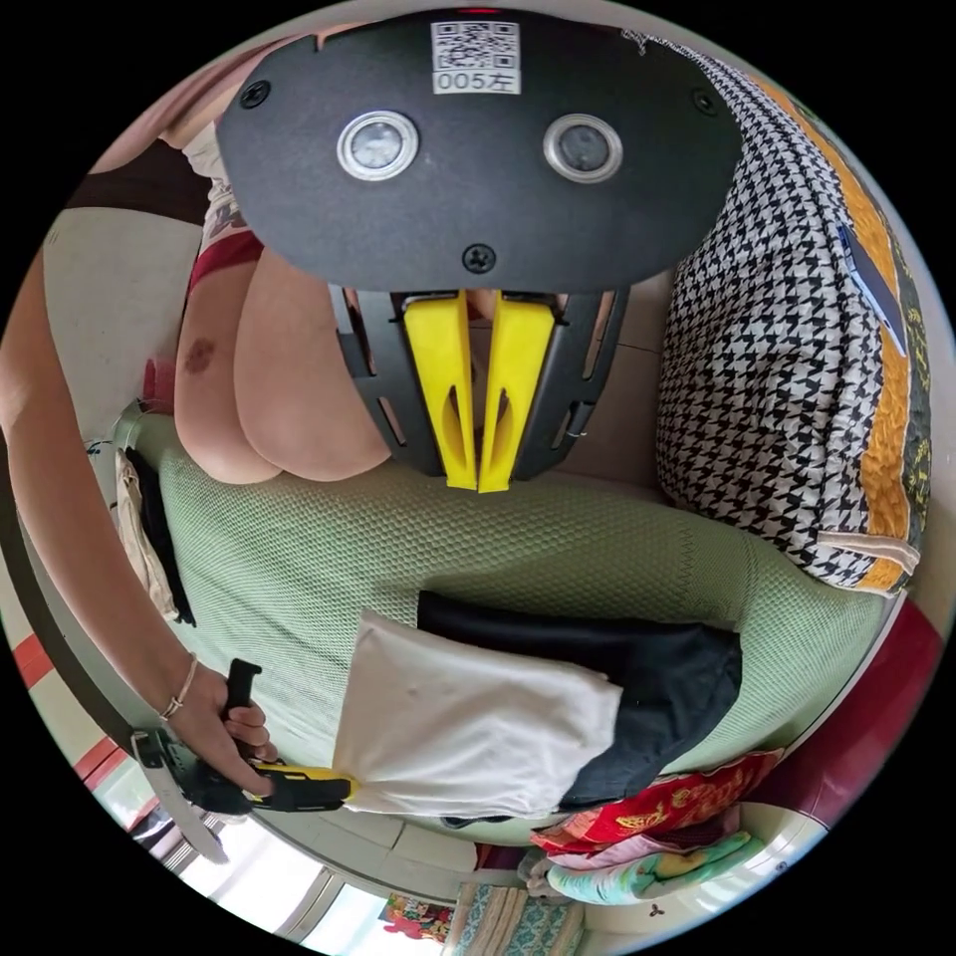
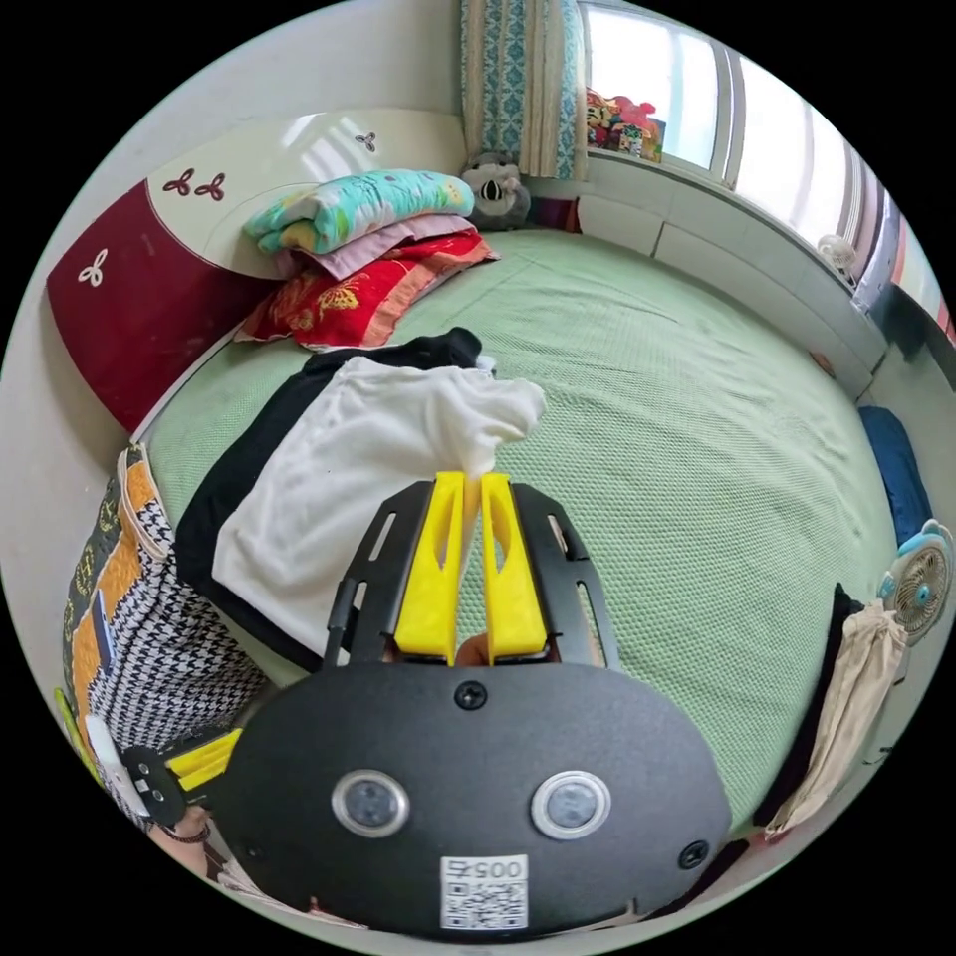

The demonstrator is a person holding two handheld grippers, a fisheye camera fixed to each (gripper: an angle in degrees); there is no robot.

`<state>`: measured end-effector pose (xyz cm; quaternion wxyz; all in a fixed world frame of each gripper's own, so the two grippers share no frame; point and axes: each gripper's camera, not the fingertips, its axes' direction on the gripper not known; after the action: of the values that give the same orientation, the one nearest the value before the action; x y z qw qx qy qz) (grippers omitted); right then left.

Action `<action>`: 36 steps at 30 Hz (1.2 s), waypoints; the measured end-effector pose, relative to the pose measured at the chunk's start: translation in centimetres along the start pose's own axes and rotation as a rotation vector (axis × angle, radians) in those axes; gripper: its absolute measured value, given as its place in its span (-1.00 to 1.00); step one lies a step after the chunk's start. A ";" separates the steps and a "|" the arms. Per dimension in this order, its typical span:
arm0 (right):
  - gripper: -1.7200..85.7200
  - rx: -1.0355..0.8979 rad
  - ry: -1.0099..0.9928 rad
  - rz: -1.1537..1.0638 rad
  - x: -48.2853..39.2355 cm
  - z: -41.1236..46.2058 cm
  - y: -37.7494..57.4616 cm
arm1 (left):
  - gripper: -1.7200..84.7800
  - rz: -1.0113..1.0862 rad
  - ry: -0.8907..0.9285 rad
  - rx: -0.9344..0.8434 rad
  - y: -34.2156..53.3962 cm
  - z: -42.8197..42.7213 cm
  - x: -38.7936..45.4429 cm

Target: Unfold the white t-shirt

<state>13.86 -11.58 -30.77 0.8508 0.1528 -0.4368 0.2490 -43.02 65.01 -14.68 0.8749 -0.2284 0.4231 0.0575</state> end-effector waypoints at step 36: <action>-0.81 -0.043 0.072 0.491 21.9 -3.4 17.8 | -0.94 0.316 0.018 0.168 -21.7 1.8 26.6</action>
<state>17.01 11.17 -13.96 0.7828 0.0149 -0.4354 0.4443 -18.45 44.06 -26.43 0.8673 -0.0857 0.4647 0.1565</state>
